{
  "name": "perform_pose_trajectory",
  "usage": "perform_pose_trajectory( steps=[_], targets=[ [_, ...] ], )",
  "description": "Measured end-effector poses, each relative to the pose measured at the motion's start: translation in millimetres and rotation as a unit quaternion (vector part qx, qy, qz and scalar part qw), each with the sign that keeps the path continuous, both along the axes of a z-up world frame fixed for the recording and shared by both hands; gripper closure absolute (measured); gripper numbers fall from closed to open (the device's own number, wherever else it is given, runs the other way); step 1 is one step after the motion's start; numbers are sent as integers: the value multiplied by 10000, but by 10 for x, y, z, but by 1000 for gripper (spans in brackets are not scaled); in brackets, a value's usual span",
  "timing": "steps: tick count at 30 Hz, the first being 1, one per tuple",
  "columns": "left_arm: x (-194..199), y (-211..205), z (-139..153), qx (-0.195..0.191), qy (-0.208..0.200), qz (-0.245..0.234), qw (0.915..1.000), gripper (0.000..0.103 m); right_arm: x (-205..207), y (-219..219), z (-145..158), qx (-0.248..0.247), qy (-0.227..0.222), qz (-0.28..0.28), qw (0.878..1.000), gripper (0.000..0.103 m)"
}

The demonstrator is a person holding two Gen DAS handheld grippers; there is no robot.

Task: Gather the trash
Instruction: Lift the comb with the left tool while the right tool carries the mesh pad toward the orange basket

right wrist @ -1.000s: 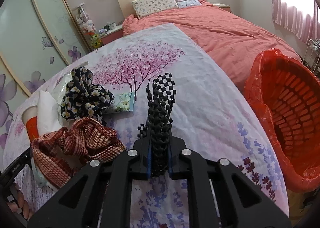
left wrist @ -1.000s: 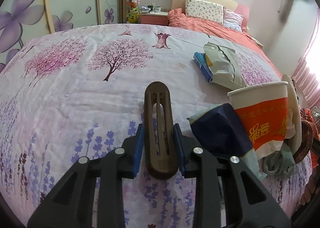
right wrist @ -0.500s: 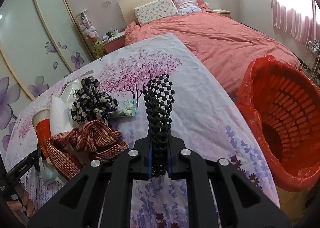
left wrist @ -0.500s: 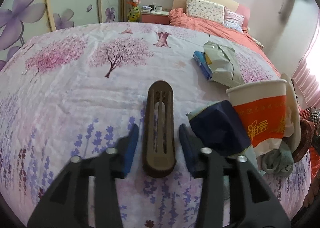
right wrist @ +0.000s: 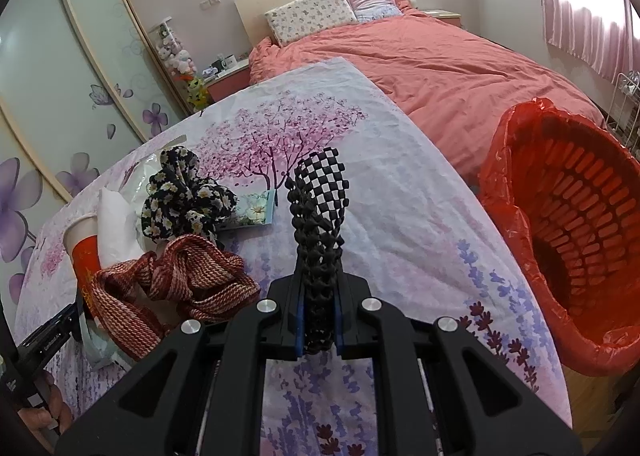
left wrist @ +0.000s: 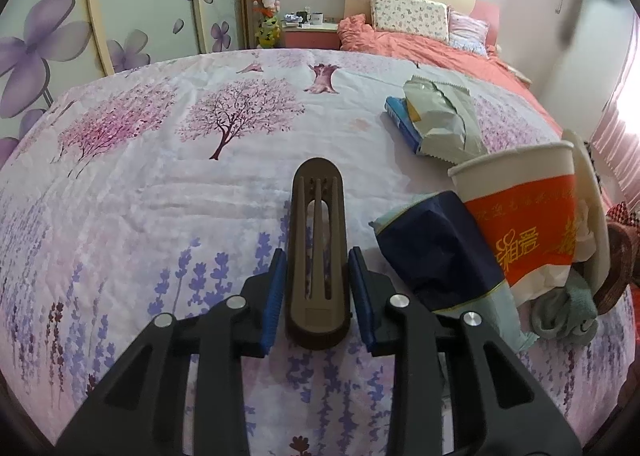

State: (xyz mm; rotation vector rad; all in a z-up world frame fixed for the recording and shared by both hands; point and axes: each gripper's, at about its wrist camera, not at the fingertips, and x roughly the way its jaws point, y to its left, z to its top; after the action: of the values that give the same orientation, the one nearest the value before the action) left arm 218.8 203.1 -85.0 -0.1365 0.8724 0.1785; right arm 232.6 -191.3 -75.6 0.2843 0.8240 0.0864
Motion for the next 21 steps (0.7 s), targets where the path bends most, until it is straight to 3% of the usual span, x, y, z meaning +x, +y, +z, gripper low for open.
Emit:
perform_pose_trajectory(
  steps=[12,21],
  targets=[
    [-98,-47,367,-11,-372,-117,9992,71,-102,-16,171,47,-212,45,9998,92],
    [-230,-377,787,-28,-720,-510,9961,71,-288,-158,388,42,-482,2,9988,92]
  ],
)
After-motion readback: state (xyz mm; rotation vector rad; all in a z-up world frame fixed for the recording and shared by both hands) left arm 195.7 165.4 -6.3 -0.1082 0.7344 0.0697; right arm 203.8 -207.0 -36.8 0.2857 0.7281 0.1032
